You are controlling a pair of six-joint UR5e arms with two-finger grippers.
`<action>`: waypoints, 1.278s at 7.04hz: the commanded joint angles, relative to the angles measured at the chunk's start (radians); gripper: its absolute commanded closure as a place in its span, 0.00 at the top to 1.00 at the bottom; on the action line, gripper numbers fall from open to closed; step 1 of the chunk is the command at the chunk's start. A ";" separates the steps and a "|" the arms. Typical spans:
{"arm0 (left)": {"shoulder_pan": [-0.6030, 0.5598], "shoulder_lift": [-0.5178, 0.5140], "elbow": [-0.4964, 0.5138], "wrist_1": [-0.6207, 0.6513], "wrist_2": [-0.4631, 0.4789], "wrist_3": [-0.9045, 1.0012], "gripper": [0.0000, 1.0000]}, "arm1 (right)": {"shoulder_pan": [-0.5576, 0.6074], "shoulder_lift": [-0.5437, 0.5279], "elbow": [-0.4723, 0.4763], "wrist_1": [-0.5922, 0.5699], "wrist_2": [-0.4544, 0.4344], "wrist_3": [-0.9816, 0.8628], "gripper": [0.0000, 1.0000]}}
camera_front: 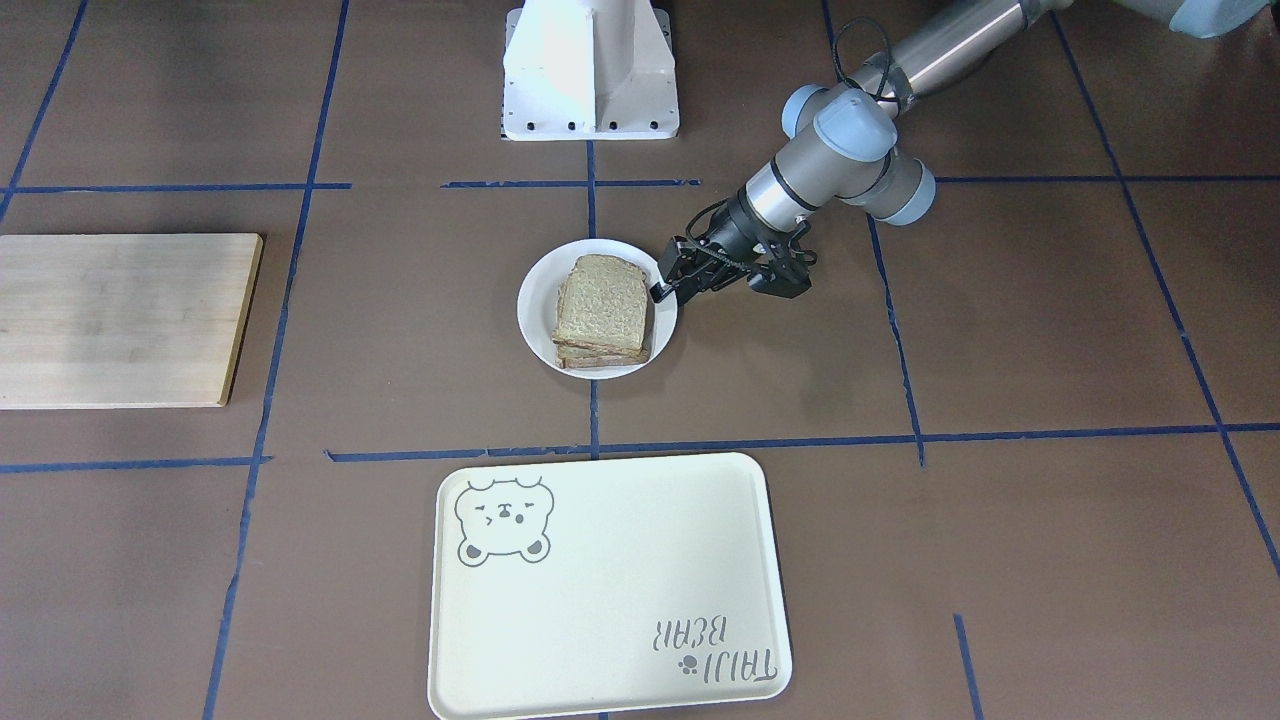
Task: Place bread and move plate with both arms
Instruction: 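Move the left gripper to the plate rim nearest it and grip the rim, then slide the plate with the left gripper onto the white bear tray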
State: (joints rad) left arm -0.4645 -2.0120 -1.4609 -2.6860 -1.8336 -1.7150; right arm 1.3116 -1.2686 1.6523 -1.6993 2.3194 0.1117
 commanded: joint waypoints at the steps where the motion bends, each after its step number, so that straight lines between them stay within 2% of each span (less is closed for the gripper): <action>1: 0.003 -0.031 0.030 0.000 0.001 0.000 0.45 | 0.000 0.000 -0.014 0.003 0.000 -0.001 1.00; 2: 0.004 -0.033 0.030 0.000 0.001 0.000 0.35 | 0.000 -0.002 -0.014 0.003 0.000 -0.001 1.00; 4: 0.003 -0.031 0.014 -0.006 -0.004 -0.002 0.01 | 0.000 0.000 -0.014 0.003 0.000 -0.001 1.00; 7: -0.025 -0.034 -0.082 -0.012 -0.006 -0.144 0.00 | 0.000 0.000 -0.012 0.003 0.002 -0.001 1.00; 9: -0.034 -0.040 -0.090 -0.012 -0.003 -0.175 0.00 | 0.001 -0.002 -0.009 0.004 0.002 0.002 1.00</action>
State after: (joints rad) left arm -0.4934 -2.0490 -1.5426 -2.6981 -1.8385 -1.8656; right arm 1.3119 -1.2684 1.6406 -1.6969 2.3207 0.1125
